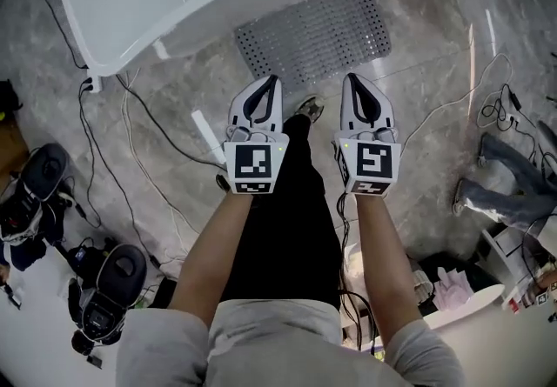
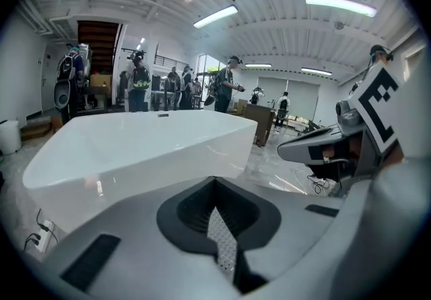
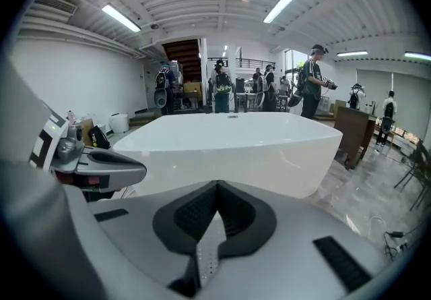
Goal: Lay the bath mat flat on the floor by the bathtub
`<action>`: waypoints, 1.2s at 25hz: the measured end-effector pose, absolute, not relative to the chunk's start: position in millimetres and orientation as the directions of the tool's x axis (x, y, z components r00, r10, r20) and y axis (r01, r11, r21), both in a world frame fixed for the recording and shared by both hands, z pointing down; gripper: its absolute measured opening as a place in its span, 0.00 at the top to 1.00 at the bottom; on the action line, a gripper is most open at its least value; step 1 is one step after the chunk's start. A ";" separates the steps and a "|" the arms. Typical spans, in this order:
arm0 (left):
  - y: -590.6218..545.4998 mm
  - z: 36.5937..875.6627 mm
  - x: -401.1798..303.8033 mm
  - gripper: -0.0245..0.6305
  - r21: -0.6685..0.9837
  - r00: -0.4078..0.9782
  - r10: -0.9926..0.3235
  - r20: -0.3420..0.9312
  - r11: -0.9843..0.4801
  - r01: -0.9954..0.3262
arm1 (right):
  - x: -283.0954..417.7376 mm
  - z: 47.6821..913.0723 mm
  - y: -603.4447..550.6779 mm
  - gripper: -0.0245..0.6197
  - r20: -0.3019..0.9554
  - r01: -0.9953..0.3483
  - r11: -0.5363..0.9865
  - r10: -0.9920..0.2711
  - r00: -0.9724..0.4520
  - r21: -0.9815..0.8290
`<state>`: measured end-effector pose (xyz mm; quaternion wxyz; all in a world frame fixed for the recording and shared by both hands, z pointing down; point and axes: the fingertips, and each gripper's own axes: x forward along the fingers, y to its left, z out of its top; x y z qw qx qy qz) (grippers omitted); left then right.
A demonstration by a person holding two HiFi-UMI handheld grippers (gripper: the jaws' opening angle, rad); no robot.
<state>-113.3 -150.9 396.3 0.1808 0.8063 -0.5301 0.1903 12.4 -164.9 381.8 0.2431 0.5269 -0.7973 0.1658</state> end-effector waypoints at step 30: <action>25.6 128.0 -115.9 0.95 0.050 0.271 -0.913 0.305 -0.268 -0.962 | 17.3 116.2 17.5 0.95 0.334 -0.884 0.468 -0.834 -0.439 0.008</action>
